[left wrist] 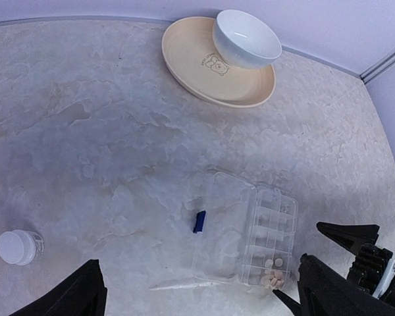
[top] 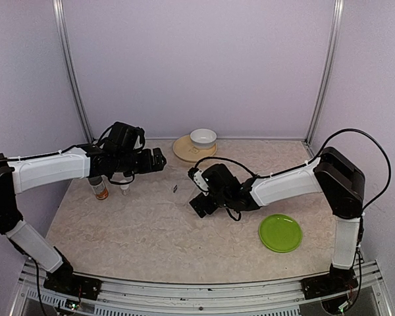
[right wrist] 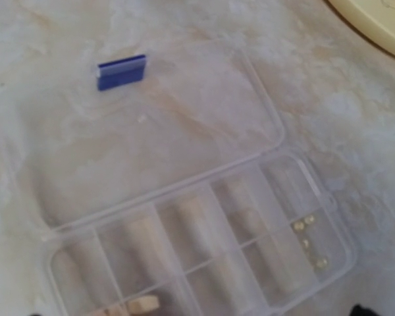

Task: Sort the pills into containers
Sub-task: Adjust the pill in the compartment of the pill container.

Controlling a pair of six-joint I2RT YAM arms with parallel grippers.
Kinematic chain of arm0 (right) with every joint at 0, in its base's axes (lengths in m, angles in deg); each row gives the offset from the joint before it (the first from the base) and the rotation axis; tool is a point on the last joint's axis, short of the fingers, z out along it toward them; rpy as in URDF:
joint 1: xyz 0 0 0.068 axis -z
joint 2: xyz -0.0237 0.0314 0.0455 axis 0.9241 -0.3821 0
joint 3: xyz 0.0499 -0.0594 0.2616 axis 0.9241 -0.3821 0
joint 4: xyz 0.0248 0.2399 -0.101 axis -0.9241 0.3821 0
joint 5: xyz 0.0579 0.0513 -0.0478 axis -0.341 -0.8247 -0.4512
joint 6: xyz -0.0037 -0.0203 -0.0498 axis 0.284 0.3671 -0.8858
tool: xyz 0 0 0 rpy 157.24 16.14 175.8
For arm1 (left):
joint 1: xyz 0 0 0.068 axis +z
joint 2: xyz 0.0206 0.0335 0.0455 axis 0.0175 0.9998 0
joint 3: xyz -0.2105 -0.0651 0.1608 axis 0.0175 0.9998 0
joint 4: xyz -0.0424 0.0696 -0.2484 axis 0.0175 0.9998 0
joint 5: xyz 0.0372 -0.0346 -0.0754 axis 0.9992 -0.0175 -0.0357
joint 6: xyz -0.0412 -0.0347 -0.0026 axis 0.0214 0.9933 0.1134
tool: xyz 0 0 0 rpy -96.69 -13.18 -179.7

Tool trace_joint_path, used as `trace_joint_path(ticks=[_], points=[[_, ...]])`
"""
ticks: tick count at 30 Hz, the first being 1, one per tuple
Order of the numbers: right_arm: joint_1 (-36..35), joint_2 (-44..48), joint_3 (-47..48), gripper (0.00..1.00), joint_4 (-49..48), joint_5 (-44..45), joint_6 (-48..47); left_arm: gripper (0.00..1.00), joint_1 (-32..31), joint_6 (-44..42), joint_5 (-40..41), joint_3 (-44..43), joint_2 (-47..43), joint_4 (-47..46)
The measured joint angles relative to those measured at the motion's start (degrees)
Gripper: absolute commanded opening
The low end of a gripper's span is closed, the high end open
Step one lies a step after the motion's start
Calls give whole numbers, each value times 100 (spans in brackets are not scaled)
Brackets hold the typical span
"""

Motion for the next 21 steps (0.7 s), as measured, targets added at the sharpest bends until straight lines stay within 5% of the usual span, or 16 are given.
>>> trace_joint_path(ticks=[21], points=[[0,-61,28,100,212,330,273,99,210,11,-116,50,-33,-105]])
